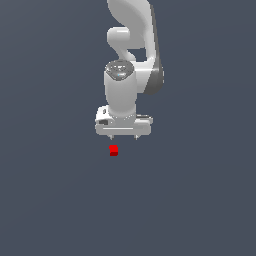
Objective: Pick up the red cube and move it to a goal position.
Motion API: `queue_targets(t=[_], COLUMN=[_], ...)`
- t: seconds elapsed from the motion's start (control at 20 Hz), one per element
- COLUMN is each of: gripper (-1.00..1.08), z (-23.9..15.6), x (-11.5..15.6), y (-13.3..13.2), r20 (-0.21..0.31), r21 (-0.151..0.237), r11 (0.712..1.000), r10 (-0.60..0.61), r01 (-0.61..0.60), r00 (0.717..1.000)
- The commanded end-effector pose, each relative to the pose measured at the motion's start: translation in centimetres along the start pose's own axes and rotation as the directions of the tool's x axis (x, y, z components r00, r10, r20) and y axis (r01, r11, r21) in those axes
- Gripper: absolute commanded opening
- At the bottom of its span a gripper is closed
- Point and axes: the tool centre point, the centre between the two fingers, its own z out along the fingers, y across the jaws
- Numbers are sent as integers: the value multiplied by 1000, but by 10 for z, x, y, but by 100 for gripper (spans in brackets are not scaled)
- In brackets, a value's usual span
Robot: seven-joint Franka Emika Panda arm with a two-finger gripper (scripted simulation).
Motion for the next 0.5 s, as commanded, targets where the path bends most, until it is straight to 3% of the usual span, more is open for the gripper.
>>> queue_targets(t=[0.0,0.45], gripper=[100,100], z=[0,25], x=[0,-5], y=[0,9], r20=[0,3], r21=[0,-2], r11=[1000,999], r10=[0,-33], r01=[0,33], r00=[1000,999])
